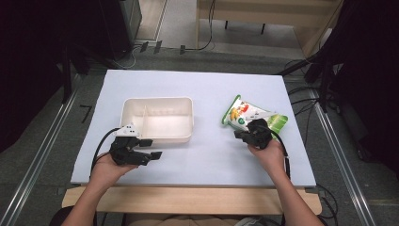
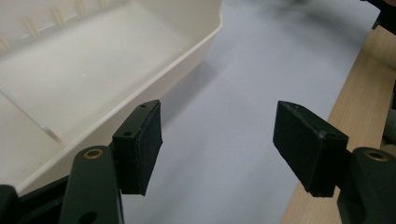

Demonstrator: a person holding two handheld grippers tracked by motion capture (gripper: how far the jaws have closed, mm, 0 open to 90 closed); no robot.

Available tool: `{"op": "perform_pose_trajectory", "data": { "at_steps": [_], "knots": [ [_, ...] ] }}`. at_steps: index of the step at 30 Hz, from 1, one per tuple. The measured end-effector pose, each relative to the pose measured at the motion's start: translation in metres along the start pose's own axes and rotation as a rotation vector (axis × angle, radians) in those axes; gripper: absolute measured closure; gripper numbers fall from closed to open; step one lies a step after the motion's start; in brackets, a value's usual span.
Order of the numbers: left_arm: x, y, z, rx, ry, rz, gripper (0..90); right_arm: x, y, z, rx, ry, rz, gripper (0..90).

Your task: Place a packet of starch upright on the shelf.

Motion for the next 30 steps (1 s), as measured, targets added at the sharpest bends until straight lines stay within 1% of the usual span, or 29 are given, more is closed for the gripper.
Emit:
{"op": "perform_pose_trajectory", "data": {
  "at_steps": [1,2,3,7,8,9,10,11,13,17,19,23,25,26,27,28,29,30],
  "knots": [
    [0.000,0.000,0.000,-0.005,0.008,-0.001,33.7,-0.004,-0.005,0.002,-0.022,0.013,0.010,90.0],
    [-0.001,-0.001,0.000,-0.005,0.004,0.004,33.7,-0.004,-0.005,0.002,-0.022,0.013,0.010,90.0],
    [-0.001,-0.001,0.000,-0.008,0.004,0.004,33.7,-0.006,-0.008,0.003,-0.015,0.019,0.017,90.0],
    [0.000,0.000,0.000,-0.007,0.006,0.002,33.7,-0.012,-0.020,0.009,-0.024,0.045,0.048,90.0],
    [0.000,0.000,0.000,-0.007,0.004,0.002,33.7,-0.012,-0.022,0.009,-0.033,0.048,0.052,90.0],
    [-0.001,-0.001,-0.001,-0.006,0.002,0.004,33.6,-0.012,-0.030,0.011,-0.048,0.054,0.068,90.0],
    [-0.001,-0.001,-0.001,-0.005,0.000,0.004,33.6,-0.012,-0.030,0.011,-0.048,0.054,0.068,90.0],
    [-0.001,-0.001,0.000,-0.007,0.004,0.004,33.7,-0.011,-0.034,0.011,-0.076,0.046,0.051,90.0],
    [-0.001,-0.001,0.000,-0.007,0.005,0.004,33.7,-0.010,-0.037,0.011,-0.077,0.045,0.057,90.0],
    [-0.001,-0.001,-0.001,-0.005,0.000,0.004,33.6,-0.006,-0.046,0.012,-0.090,0.051,0.078,90.0],
    [-0.001,-0.001,0.000,-0.006,0.001,0.003,33.6,-0.004,-0.054,0.012,-0.089,0.050,0.090,90.0],
    [-0.001,-0.001,0.000,-0.005,0.002,0.001,33.7,0.001,-0.070,0.012,-0.121,0.049,0.109,90.0],
    [-0.001,-0.001,0.000,-0.006,0.008,-0.002,33.7,0.004,-0.081,0.012,-0.127,0.045,0.124,90.0],
    [-0.001,-0.001,0.001,-0.007,0.008,-0.002,33.7,0.004,-0.081,0.012,-0.127,0.045,0.124,90.0],
    [-0.001,-0.001,0.001,-0.008,0.010,-0.003,33.7,0.004,-0.085,0.011,-0.131,0.043,0.128,90.0],
    [-0.001,-0.001,0.001,-0.008,0.013,-0.004,33.7,0.005,-0.089,0.011,-0.135,0.044,0.135,90.0],
    [-0.002,-0.002,0.001,-0.008,0.010,-0.002,33.7,0.006,-0.098,0.011,-0.140,0.038,0.159,90.0],
    [-0.001,-0.002,0.001,-0.008,0.010,-0.003,33.7,0.006,-0.098,0.011,-0.140,0.038,0.159,90.0]
  ]
}}
Point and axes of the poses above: each handheld gripper's, and its own axes: x roughly backward along the jaws, z roughly out of its underside, y roughly to its left, the point moved 10 cm from there along -x, roughly forward along the jaws, and after that the axes turned 8 degrees about -y, right-handed, at the moved point
